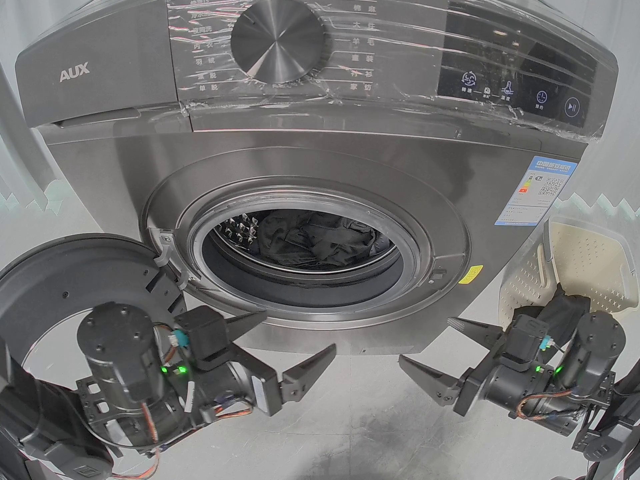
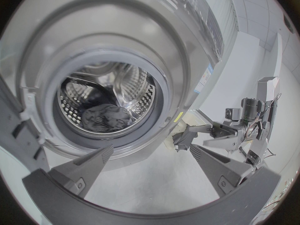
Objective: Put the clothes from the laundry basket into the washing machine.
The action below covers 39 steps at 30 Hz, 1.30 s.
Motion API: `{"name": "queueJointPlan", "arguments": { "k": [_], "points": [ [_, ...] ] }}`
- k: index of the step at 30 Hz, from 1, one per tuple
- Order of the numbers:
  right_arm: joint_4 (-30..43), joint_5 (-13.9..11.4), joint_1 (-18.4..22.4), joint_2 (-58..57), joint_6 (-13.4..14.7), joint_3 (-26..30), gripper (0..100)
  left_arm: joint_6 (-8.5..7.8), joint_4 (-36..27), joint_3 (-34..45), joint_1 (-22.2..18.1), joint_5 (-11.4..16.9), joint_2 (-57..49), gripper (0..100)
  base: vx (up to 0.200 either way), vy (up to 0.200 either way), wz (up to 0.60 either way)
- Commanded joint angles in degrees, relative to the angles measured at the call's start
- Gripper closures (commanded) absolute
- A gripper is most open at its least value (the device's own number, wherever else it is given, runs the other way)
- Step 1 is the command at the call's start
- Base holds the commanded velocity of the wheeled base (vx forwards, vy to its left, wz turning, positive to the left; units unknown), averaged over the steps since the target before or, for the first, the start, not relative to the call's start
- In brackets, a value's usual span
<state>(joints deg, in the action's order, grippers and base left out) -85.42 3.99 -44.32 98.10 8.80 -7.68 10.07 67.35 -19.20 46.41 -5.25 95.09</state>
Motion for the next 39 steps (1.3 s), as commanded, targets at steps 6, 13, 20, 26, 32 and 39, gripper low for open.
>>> {"name": "queueJointPlan", "arguments": {
  "k": [6,13,20,26,32,39],
  "points": [
    [1.0,2.1,5.7,-15.7,-0.9,6.9,0,-2.77,0.3,9.3,-2.0,-1.6,-17.0,0,-0.2,0.0,0.0],
    [10.9,2.0,16.6,-26.2,-3.1,7.7,0,-7.96,-1.9,14.2,-7.1,-1.7,-29.8,0,-0.2,0.0,0.0],
    [30.1,3.4,20.2,-42.6,-3.6,7.7,0,-8.05,-7.1,18.3,-12.7,-1.7,-40.9,0,-0.2,0.0,0.0],
    [46.9,3.4,26.7,-60.0,-4.2,7.7,0,-8.05,-19.0,19.2,-19.0,-1.5,-53.0,0,-0.133,0.0,0.0],
    [63.3,3.0,33.2,-77.6,-6.1,7.2,0,-7.87,-37.5,19.0,-23.5,-1.1,-70.2,0,0.0,0.0,0.0],
    [71.8,1.8,37.8,-88.3,-6.3,7.5,0,-7.43,-51.2,19.2,-30.2,0.9,-83.9,0,0.0,-0.171,0.0]
  ]
}}
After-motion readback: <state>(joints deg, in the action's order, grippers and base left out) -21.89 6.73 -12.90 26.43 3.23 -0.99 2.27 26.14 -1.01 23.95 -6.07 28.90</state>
